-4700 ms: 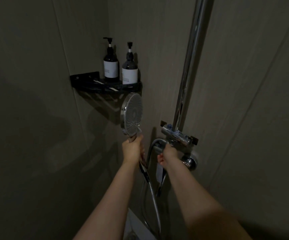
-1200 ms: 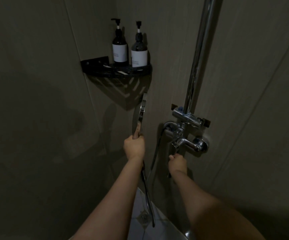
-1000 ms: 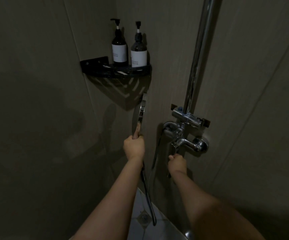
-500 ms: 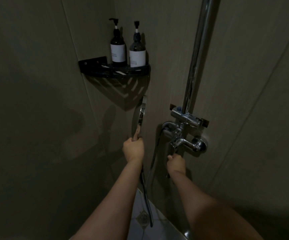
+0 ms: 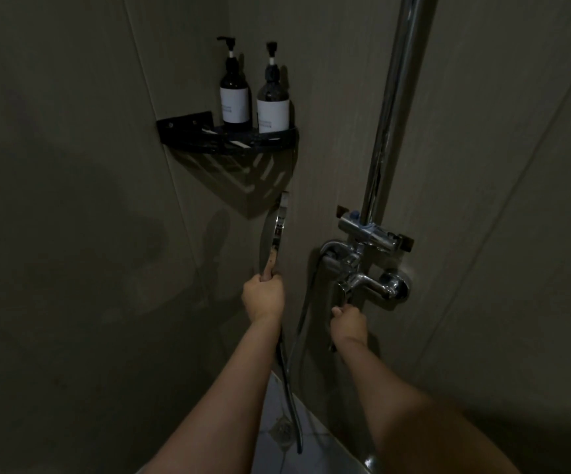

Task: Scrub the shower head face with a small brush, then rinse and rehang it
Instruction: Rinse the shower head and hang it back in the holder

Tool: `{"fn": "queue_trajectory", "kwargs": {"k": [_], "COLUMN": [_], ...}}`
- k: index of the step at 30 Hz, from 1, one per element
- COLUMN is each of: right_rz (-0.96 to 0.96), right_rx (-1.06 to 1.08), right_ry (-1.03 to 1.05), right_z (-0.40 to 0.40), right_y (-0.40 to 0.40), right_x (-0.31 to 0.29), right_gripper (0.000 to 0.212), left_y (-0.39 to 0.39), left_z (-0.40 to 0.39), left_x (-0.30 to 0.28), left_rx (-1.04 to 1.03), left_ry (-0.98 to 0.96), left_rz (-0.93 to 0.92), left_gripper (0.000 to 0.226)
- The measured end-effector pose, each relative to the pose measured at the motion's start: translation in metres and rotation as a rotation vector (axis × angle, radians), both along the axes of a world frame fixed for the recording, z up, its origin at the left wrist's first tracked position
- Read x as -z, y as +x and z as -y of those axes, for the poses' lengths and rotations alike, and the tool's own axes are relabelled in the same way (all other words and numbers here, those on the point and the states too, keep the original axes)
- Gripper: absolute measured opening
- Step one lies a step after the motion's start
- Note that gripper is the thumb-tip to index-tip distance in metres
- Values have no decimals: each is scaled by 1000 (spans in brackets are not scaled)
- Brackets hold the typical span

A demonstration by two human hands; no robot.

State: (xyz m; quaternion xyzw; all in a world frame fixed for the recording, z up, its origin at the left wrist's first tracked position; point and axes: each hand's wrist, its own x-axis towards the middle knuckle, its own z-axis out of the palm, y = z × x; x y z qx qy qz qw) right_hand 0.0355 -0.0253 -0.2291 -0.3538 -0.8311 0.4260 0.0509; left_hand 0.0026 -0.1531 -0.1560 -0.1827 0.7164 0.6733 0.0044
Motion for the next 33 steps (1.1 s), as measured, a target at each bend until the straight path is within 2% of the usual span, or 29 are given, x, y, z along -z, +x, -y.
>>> {"fn": "queue_trajectory", "kwargs": {"k": [20, 25, 33], "right_rz": [1, -2, 1], "right_rx": [3, 6, -2], "right_ry": [-18, -21, 3], "right_z": [0, -1, 0], "right_y": [0, 0, 0], "right_x": [1, 2, 2], "right_gripper": [30, 29, 30], "left_y": [3, 6, 3], "left_z": [2, 2, 3], "left_x": [1, -2, -7], "left_rx": [-16, -26, -155], "left_ry": [-14, 0, -46], "left_rz": [30, 10, -66], "left_gripper": [22, 14, 22]}}
